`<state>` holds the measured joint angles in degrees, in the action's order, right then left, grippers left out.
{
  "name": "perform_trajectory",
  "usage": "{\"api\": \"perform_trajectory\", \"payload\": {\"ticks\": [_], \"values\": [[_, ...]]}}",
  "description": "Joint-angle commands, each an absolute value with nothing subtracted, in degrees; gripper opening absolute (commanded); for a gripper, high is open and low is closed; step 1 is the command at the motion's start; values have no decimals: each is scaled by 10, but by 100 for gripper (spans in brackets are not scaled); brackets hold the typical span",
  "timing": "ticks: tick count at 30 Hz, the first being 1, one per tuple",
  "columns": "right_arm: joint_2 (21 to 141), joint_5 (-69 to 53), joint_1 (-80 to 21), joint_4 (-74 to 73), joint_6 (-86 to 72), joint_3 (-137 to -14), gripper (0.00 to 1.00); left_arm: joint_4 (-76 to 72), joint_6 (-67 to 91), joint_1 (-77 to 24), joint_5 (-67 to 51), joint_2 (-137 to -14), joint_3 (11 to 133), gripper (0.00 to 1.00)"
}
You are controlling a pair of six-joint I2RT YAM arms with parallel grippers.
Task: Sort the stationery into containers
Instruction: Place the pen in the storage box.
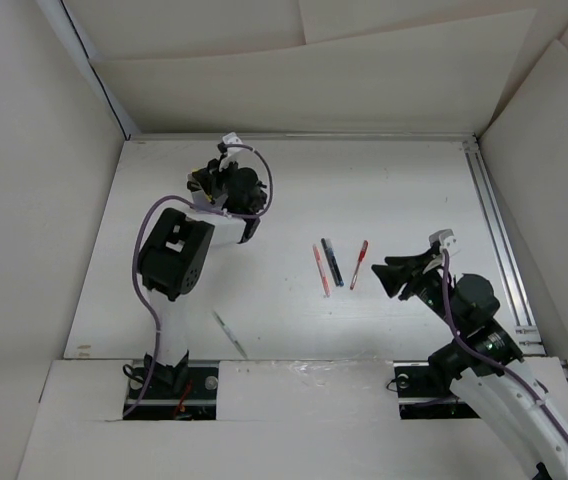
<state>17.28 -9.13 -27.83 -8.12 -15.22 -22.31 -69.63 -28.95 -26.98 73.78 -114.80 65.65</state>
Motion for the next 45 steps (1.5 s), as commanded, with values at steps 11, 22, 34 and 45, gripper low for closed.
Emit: {"api": "perform_trajectory", "payload": {"ticks": [11,22,34,45], "values": [[171,-105,-284,-33,-153,-219,49,-1033,-490,-268,769,-1217,707,0],[171,-111,-284,-28,-153,-219,49,-1132,-582,-263,775,-1240,750,0],[182,-116,-284,-23,-153,-219,49,-1127,-570,-258,780,-1253,760,9],[187,-121,-284,-18,-153,-219,49,-1132,-570,-258,786,-1243,747,26]]}}
